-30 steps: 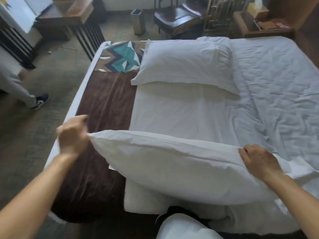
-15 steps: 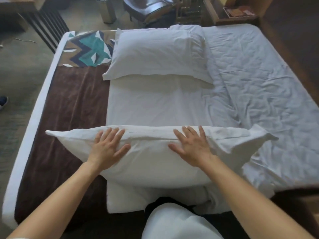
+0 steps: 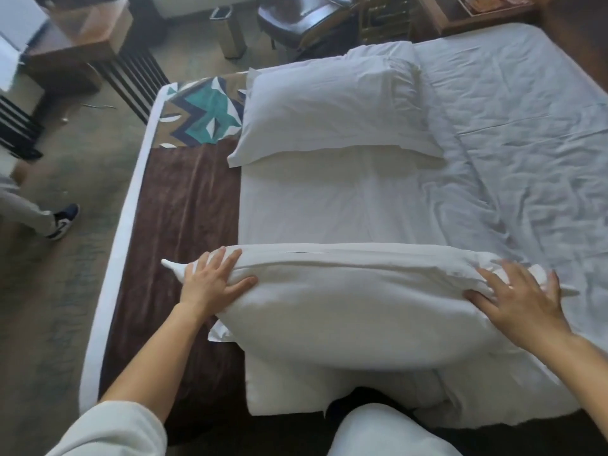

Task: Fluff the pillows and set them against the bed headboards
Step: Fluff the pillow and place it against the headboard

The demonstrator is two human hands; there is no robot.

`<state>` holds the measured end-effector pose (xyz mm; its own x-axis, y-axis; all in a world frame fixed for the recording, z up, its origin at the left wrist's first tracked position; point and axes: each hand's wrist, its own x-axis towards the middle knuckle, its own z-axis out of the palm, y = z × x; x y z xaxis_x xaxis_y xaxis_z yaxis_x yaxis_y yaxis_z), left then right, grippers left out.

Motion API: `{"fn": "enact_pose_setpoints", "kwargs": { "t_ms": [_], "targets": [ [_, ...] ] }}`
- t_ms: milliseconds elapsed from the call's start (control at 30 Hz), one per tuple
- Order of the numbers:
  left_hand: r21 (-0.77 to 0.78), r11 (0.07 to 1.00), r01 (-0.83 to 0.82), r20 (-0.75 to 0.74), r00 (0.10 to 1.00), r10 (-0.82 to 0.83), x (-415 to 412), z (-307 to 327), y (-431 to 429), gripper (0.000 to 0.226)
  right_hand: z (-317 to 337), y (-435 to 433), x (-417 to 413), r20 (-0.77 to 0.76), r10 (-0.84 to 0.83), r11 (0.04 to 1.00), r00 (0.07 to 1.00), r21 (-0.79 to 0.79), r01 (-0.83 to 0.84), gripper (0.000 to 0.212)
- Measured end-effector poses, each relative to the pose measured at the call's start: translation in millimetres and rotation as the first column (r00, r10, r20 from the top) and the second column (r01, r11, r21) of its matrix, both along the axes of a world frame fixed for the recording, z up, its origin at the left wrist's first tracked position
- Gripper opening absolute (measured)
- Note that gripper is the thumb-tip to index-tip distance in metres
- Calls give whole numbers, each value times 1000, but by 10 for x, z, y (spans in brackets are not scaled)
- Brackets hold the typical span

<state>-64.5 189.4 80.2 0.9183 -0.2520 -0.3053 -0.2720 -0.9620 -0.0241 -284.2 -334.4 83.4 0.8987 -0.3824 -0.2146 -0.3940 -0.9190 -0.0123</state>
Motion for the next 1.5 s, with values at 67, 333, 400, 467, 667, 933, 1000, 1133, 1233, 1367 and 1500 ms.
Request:
{"fn": "enact_pose_setpoints", "kwargs": {
  "t_ms": [67,333,400,467,667,933,1000,1133,1233,1367,1500],
  "targets": [
    [-21,1000,-11,10,1000,11,18,-48,-13,97,-57,37,82,26,173,985,985,-24,-172,48],
    [-63,997,-37,34,999,39,44,-262,-233,72,-19,187,293,122,-9,993,993,120,-6,77],
    [-32,999,-19,57,998,21,41,-266,-291,66,-62,197,268,213,37,996,976,67,-52,58],
    [-12,1000,-28,83,996,29,24,-274,-361,62,-72,181,255,263,57,995,963,67,-77,58],
    [-66,998,25,157,988,-14,247,50,-708,59,89,-130,252,379,88,996,921,-7,-92,41],
    [-161,964,213,424,897,-128,378,432,-1172,57,724,-875,-93,386,-263,961,884,27,274,21],
    [-152,947,282,499,849,-173,334,509,-1266,57,974,-1146,-247,337,-294,952,894,22,305,25],
    [-182,911,371,640,748,-176,34,704,-1446,59,1069,-1099,-243,219,-194,959,956,246,138,51],
    [-191,868,458,726,662,-189,-257,865,-1475,51,821,-844,-58,153,-49,949,987,314,-2,79],
    [-175,856,486,788,591,-175,-473,999,-1460,43,441,-643,10,12,-40,980,999,196,37,60],
    [-120,853,508,820,535,-203,-553,996,-1408,38,70,-510,-195,330,44,986,943,138,-94,54]
  ]
}}
